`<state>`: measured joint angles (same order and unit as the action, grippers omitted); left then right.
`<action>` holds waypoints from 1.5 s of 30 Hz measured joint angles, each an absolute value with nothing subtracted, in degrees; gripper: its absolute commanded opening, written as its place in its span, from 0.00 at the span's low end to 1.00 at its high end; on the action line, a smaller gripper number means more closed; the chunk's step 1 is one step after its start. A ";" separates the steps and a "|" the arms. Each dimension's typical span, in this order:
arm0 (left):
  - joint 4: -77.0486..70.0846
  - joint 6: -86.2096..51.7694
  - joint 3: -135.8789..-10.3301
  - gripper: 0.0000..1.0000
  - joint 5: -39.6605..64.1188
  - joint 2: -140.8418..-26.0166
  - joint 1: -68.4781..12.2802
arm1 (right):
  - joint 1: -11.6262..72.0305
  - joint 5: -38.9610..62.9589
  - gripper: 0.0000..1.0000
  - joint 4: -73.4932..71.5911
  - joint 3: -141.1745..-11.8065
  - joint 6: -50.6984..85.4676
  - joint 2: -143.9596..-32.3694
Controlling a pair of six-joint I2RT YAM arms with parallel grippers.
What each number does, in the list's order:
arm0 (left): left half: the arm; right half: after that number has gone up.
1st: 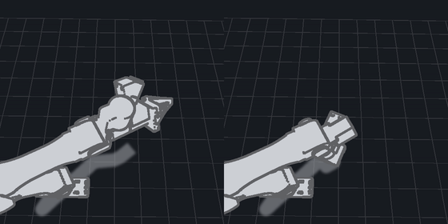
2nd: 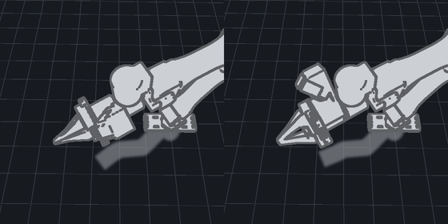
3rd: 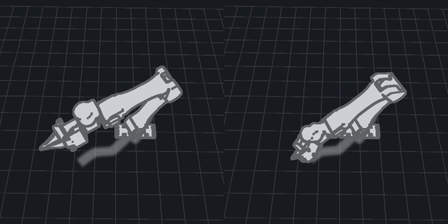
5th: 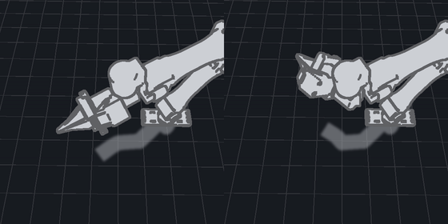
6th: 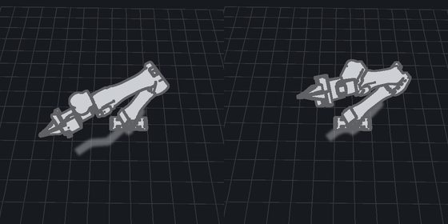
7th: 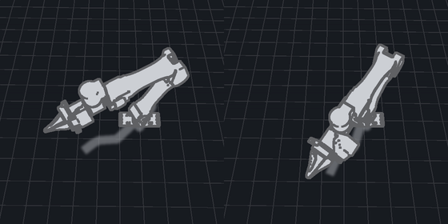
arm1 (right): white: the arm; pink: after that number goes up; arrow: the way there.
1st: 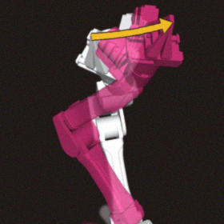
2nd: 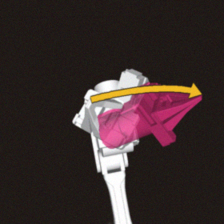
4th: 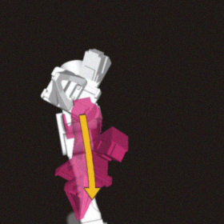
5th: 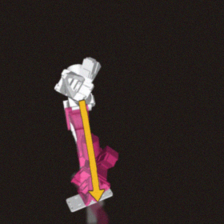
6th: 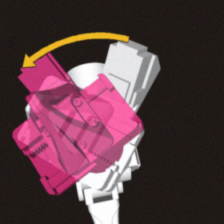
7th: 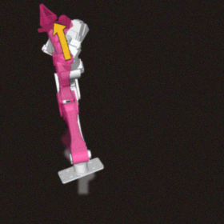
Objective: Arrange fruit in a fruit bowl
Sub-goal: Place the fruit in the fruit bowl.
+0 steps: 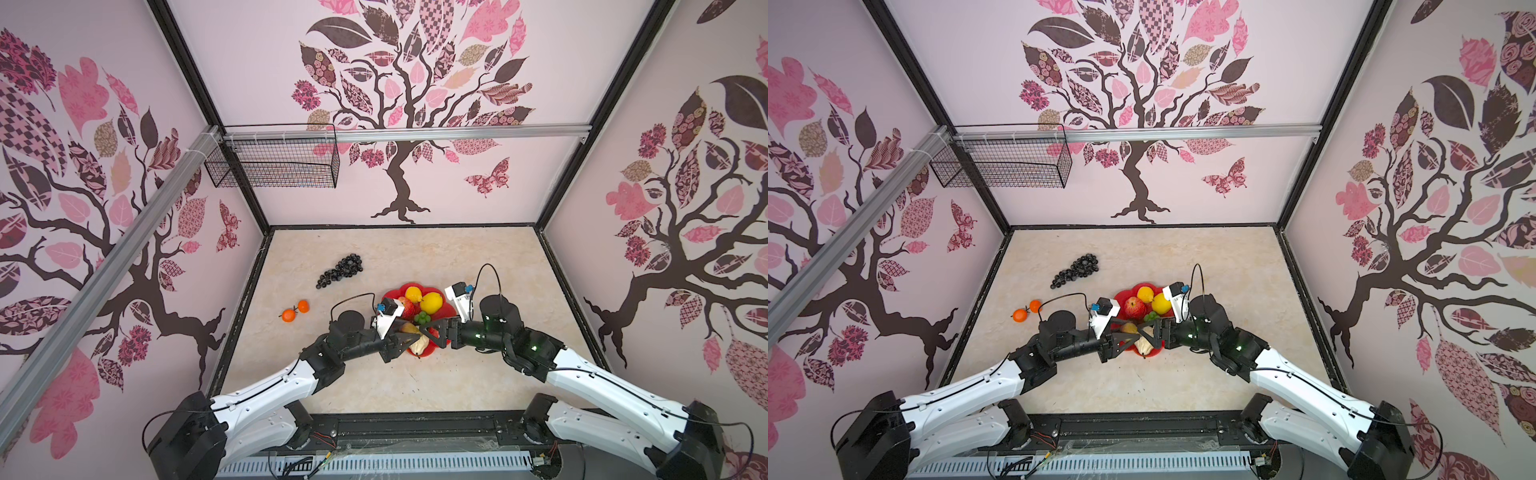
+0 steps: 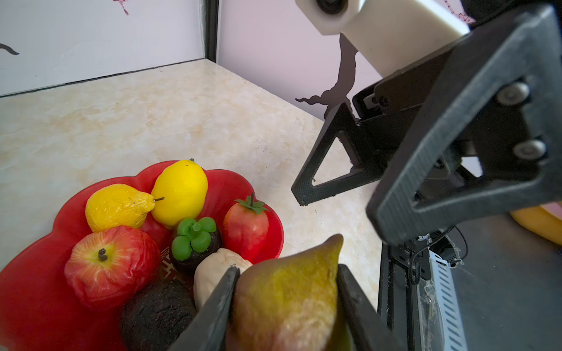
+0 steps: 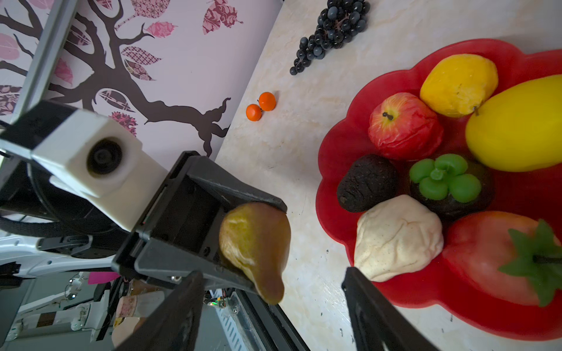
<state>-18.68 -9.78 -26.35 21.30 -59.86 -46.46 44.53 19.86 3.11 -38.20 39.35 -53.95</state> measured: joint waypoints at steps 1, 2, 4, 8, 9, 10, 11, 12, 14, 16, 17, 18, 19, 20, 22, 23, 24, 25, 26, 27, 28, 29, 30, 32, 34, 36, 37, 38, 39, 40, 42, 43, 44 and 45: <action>-18.94 -9.63 -26.28 0.43 21.26 -59.90 -46.63 | 44.58 19.92 0.72 2.72 -38.17 39.88 -54.04; -19.33 -9.50 -26.22 0.43 21.19 -60.01 -46.83 | 44.62 20.08 0.70 2.28 -38.13 40.40 -54.13; -20.03 -9.34 -26.13 0.43 20.93 -60.23 -47.09 | 44.73 20.29 0.65 1.54 -37.85 41.23 -54.15; -21.23 -9.41 -26.11 0.43 19.64 -60.82 -47.24 | 45.19 20.25 0.55 0.97 -37.69 42.06 -54.41; -21.41 -9.43 -26.11 0.43 19.40 -61.01 -47.24 | 45.34 20.23 0.52 0.93 -37.63 42.04 -54.50; -21.50 -9.50 -26.11 0.43 19.07 -61.14 -47.24 | 45.41 20.25 0.49 0.86 -37.52 42.11 -54.59; -21.74 -9.54 -26.02 0.43 18.61 -61.25 -47.24 | 45.56 20.25 0.47 0.91 -37.36 42.09 -54.72; -21.91 -9.61 -25.89 0.43 18.17 -61.28 -47.24 | 45.69 20.29 0.45 0.93 -37.21 41.98 -54.89; -22.26 -9.65 -25.58 0.43 17.43 -61.28 -47.24 | 45.74 20.25 0.42 1.04 -36.93 42.02 -55.13; -22.44 -9.65 -25.36 0.43 16.86 -61.28 -47.24 | 45.76 20.23 0.39 1.06 -36.77 42.00 -55.20; -22.44 -9.65 -25.36 0.43 16.71 -61.28 -47.24 | 45.80 20.23 0.39 1.04 -36.75 42.06 -55.22; -22.57 -9.65 -25.36 0.43 16.64 -61.28 -47.24 | 45.84 20.23 0.37 0.99 -36.75 41.98 -55.24; -22.72 -9.67 -25.36 0.43 16.60 -61.28 -47.24 | 45.91 20.23 0.36 0.99 -36.75 41.91 -55.27; -22.81 -9.67 -25.36 0.43 16.60 -61.28 -47.24 | 45.98 20.23 0.35 0.97 -36.75 41.93 -55.29; -23.05 -9.69 -25.36 0.43 16.73 -61.28 -47.24 | 46.04 20.23 0.34 0.91 -36.75 41.80 -55.46; -23.16 -9.72 -25.36 0.43 16.88 -61.28 -47.24 | 46.06 20.23 0.34 0.86 -36.75 41.78 -55.61; -23.29 -9.85 -25.36 0.43 17.21 -61.28 -47.24 | 46.06 20.23 0.33 0.84 -36.75 41.78 -55.77; -23.31 -9.87 -25.36 0.43 17.30 -61.28 -47.24 | 46.06 20.25 0.32 0.84 -36.75 41.78 -55.88; -23.31 -10.02 -25.36 0.43 17.54 -61.32 -47.24 | 46.06 20.23 0.31 0.78 -36.75 41.78 -55.92; -23.33 -10.09 -25.36 0.43 17.67 -61.39 -47.22 | 46.06 20.25 0.29 0.69 -36.75 41.71 -55.92; -23.31 -10.13 -25.36 0.43 17.78 -61.43 -47.22 | 46.06 20.21 0.28 0.67 -36.75 41.60 -55.92; -23.31 -10.15 -25.36 0.43 17.89 -61.45 -47.18 | 46.06 20.18 0.27 0.71 -36.75 41.60 -55.94; -23.31 -10.15 -25.36 0.43 17.96 -61.52 -47.11 | 46.06 20.12 0.27 0.71 -36.75 41.52 -55.99; -23.31 -10.20 -25.36 0.43 18.22 -61.76 -47.00 | 46.06 19.88 0.24 0.97 -36.75 41.41 -56.01; -23.33 -10.20 -25.36 0.43 18.37 -62.00 -46.89 | 46.04 19.55 0.22 1.23 -36.75 41.25 -56.07; -23.38 -10.26 -25.36 0.43 18.59 -62.26 -46.85 | 46.04 19.31 0.19 1.48 -36.75 41.06 -56.16; -23.42 -10.28 -25.36 0.43 18.70 -62.39 -46.81 | 46.04 19.25 0.17 1.61 -36.75 40.99 -56.18; -23.49 -10.35 -25.36 0.43 18.79 -62.54 -46.78 | 46.04 19.11 0.16 1.80 -36.75 40.86 -56.23; -23.49 -10.37 -25.36 0.44 18.94 -62.70 -46.76 | 46.04 19.09 0.14 1.98 -36.75 40.75 -56.27; -23.49 -10.44 -25.36 0.45 18.98 -62.83 -46.76 | 46.04 19.09 0.13 2.13 -36.75 40.62 -56.29; -23.51 -10.50 -25.36 0.47 19.09 -63.00 -46.74 | 46.04 19.07 0.09 2.33 -36.75 40.47 -56.31; -23.51 -10.52 -25.36 0.48 19.14 -63.00 -46.74 | 46.06 19.07 0.08 2.37 -36.75 40.32 -56.34; -23.51 -10.55 -25.36 0.49 19.16 -63.05 -46.74 | 46.04 19.09 0.07 2.37 -36.75 40.23 -56.36; -23.53 -10.57 -25.36 0.49 19.18 -63.16 -46.74 | 46.04 19.07 0.06 2.37 -36.75 40.10 -56.38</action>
